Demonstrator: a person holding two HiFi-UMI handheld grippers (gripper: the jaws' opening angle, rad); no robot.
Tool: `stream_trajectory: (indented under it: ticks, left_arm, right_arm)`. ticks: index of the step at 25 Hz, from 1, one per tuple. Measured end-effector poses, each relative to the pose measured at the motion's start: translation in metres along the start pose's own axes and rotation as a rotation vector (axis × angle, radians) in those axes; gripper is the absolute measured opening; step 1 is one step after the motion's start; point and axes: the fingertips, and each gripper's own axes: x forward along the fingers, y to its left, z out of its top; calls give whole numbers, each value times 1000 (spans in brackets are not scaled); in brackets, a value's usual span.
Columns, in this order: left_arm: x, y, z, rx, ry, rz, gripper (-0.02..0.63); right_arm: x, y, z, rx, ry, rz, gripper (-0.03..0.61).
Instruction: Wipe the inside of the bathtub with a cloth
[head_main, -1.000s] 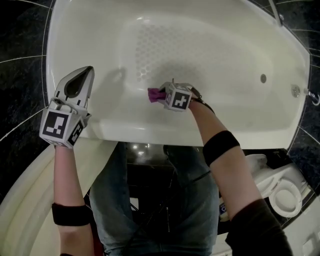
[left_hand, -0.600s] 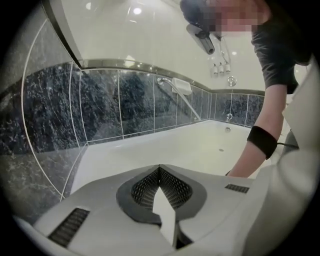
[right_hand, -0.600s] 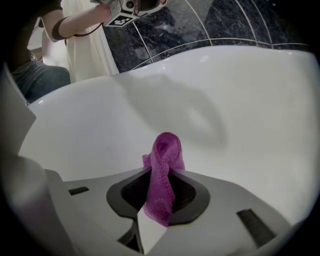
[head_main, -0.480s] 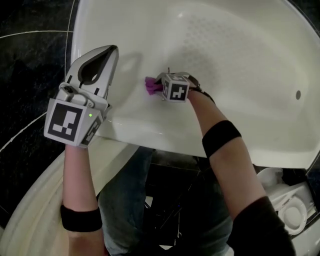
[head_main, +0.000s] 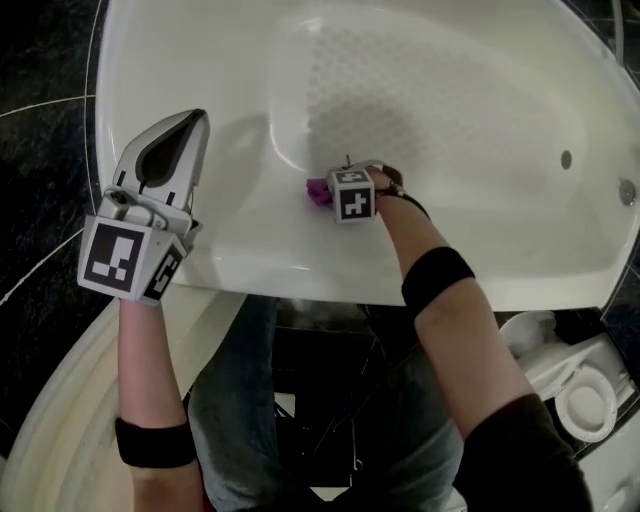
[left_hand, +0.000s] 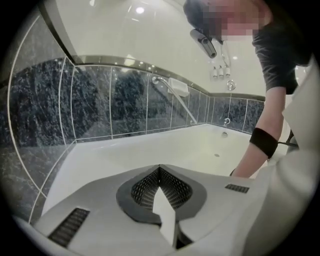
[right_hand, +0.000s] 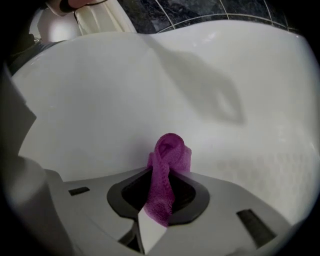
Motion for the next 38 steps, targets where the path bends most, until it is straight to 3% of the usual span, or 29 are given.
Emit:
stream_trajectory:
  ticks: [3,7,11,13,16,22,28,34,38]
  left_arm:
    - [16,-27,17,2,-8,-24,-2]
    - [36,-56,34,7,-13,-59,-2]
    - [48,-70,48,12,-10,-74,-2]
    - [49,-74,60,23,-5,-76,-2]
    - [32,-80,82,27,17,-64,-2]
    - [-21,-72,150,-17,-23,46,-2]
    - [-55,-67,173,-28,-66,45,-2]
    - [-68,-42,181,-33,-128,48,-2]
    - [-72,-30,180,-16,-156,39,-2]
  right_arm:
    - [-22,26,-82,43,126,22,98]
    - [-48,61,-170,157,211,29,98]
    - [-66,84,-217,229,264,37,98]
    - [-80,84,-228,241,294,1,103]
    - [-109,86,-211,287,263,-112,103]
    - [-207,84,-124,418,7,-310,106]
    - [-261,78,-78,732,-235,-411,107]
    - [-244,73,-41,850,-278,-414,107]
    - [-236,58,0,833,-312,-414,107]
